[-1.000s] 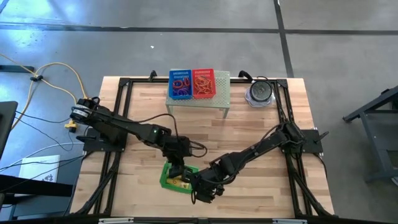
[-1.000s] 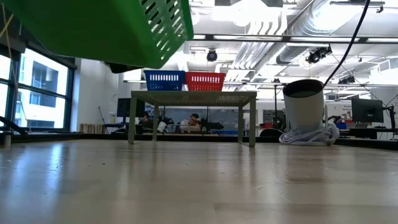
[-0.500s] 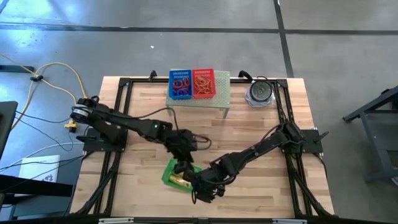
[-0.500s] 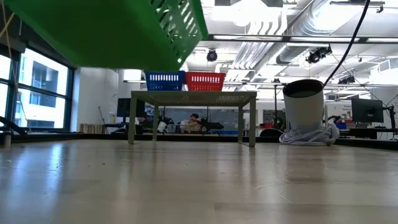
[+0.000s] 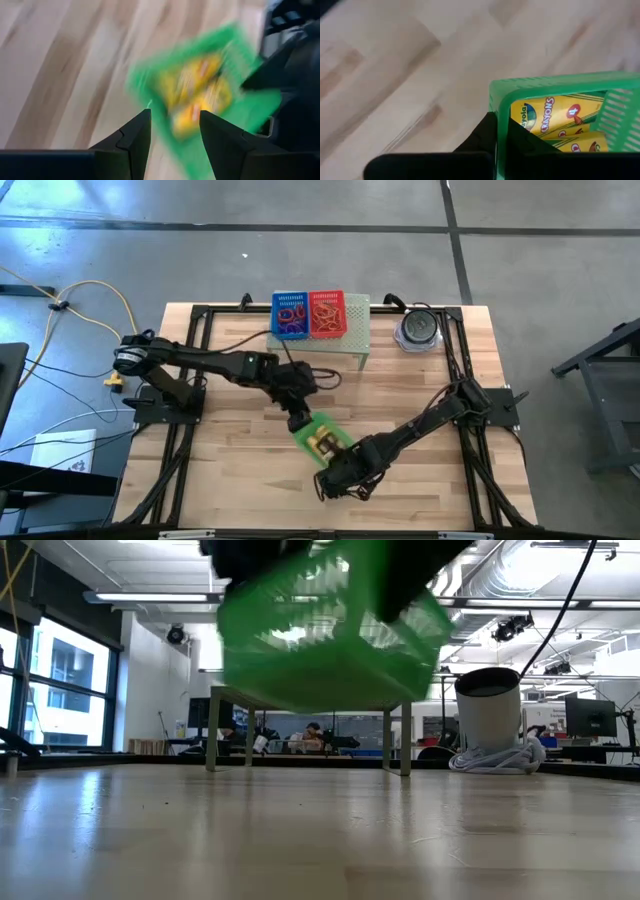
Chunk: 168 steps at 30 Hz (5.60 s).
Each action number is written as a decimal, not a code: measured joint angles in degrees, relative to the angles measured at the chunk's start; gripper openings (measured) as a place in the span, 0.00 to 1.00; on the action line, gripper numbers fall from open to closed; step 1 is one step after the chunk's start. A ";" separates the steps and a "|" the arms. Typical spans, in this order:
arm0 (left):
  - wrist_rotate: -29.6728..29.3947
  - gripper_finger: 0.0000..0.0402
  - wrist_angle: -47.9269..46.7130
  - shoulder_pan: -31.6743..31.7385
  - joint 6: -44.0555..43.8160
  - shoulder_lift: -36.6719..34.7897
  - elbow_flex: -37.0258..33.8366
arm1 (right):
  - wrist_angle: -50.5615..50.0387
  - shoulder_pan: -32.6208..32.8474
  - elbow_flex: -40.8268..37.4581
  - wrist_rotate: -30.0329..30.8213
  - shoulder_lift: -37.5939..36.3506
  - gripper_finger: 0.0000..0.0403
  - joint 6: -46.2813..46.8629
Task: Pick & Place Office Desk Supplies
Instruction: Put the green bin with crayon boxes on the shelf, then return to Home Position
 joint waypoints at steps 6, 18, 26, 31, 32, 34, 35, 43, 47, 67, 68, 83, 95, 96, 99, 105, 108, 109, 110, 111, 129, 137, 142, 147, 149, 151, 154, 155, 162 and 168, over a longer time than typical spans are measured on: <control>0.09 0.41 -9.71 2.15 -2.35 -2.28 0.00 | -11.79 -0.05 0.00 0.91 -0.09 0.01 21.58; -10.05 0.41 -26.68 -7.14 -4.79 -8.18 0.00 | -32.29 -1.12 -0.14 17.07 -9.26 0.01 43.89; -17.49 0.41 -29.12 -16.30 -8.33 -8.47 -0.02 | -31.19 -10.58 -6.54 21.47 -21.19 0.01 44.76; -22.40 0.41 -28.99 -20.94 -11.80 -8.47 -0.02 | -25.19 -21.39 -11.35 19.96 -25.53 0.01 35.79; -23.62 0.41 -28.94 -21.75 -13.33 -8.47 -0.02 | -22.22 -24.02 -12.41 18.72 -25.74 0.01 32.75; -26.14 0.41 -28.87 -23.06 -18.19 -8.45 -0.02 | -15.99 -29.67 -14.47 14.30 -26.25 0.01 27.20; -27.07 0.41 -28.85 -23.63 -20.42 -8.45 -0.02 | -12.95 -32.20 -15.39 11.94 -26.19 0.01 24.12; -31.72 0.41 -28.64 -29.72 -26.15 -8.01 -0.02 | -7.16 -43.45 -16.70 7.54 -25.27 0.01 13.36; -33.53 0.41 -28.46 -31.80 -26.37 -7.52 -0.02 | -6.27 -45.38 -16.63 5.82 -25.27 0.01 8.63; -36.26 0.41 -27.83 -32.11 -24.64 -7.33 -0.04 | -4.22 -48.11 -9.64 -0.13 -16.92 0.01 0.10; -36.26 0.41 -27.83 -32.11 -24.64 -7.33 -0.04 | -4.22 -48.12 -9.61 -0.39 -16.92 0.01 0.16; -36.22 0.41 -27.84 -32.11 -24.20 -7.33 -0.04 | -2.85 -47.96 -9.60 -5.90 -16.87 0.01 -0.58; -36.17 0.41 -27.84 -32.11 -24.29 -7.33 -0.04 | -2.43 -47.94 -9.60 -5.94 -16.87 0.06 2.43; -36.17 0.41 -27.83 -32.11 -24.29 -7.33 -0.04 | -2.16 -47.94 -9.60 -5.90 -16.87 0.08 3.00; -36.15 0.41 -27.85 -32.11 -24.25 -7.33 -0.04 | -1.43 -47.94 -9.60 -5.90 -16.87 0.16 4.15; -36.15 0.41 -27.85 -32.11 -24.23 -7.33 -0.04 | -0.51 -46.47 -9.60 -5.29 -16.87 0.35 3.85; -36.15 0.41 -27.85 -32.11 -24.23 -7.33 -0.04 | -0.14 -44.16 -9.60 0.08 -17.22 0.43 1.99; -36.15 0.41 -27.83 -32.11 -24.21 -7.33 -0.04 | 0.39 -43.18 -9.61 3.10 -17.34 0.45 1.56; -36.15 0.41 -27.83 -32.11 -24.23 -7.33 -0.04 | 0.66 -42.20 -9.60 6.26 -17.71 0.47 1.21; -36.16 0.41 -27.83 -32.11 -24.21 -7.33 -0.04 | 0.50 -41.29 -9.64 9.41 -18.24 0.48 0.94; -39.04 0.41 -25.49 -28.41 -18.50 -7.30 -0.09 | -21.25 -19.20 -9.72 11.69 -29.70 0.36 18.48; -31.67 0.36 -24.58 -24.54 -9.54 -8.23 -0.07 | -25.90 -15.24 -18.07 -10.34 -41.08 0.08 28.95; -38.56 0.22 -24.47 -26.09 -5.80 -11.75 -0.05 | -17.44 -11.27 -31.68 -9.28 -55.89 0.01 35.56; -49.77 0.03 -24.42 -27.27 0.50 -16.46 -0.02 | 2.77 -8.84 -49.08 -5.53 -74.75 0.01 30.83; -50.25 0.02 -24.42 -27.32 4.01 -18.00 -0.02 | 12.46 -9.09 -56.00 -5.67 -82.73 0.00 27.21; -50.26 0.01 -24.39 -27.32 6.52 -19.43 -0.32 | 20.50 -10.64 -62.48 -5.52 -89.94 0.00 21.80; -50.29 0.00 -22.66 -27.34 8.62 -21.84 -2.69 | 31.48 -12.88 -70.63 -10.65 -98.72 0.00 18.16; -50.28 0.00 -20.87 -27.34 9.68 -22.82 -4.17 | 34.53 -13.45 -73.32 -12.40 -101.16 0.00 17.99; -50.31 0.00 -3.18 -29.00 14.07 -33.97 -20.97 | 52.24 -15.83 -89.21 -15.18 -108.93 0.00 15.77; -48.43 0.00 19.52 -28.00 17.15 -43.35 -37.83 | 59.85 -17.26 -98.69 -16.88 -109.07 0.00 16.25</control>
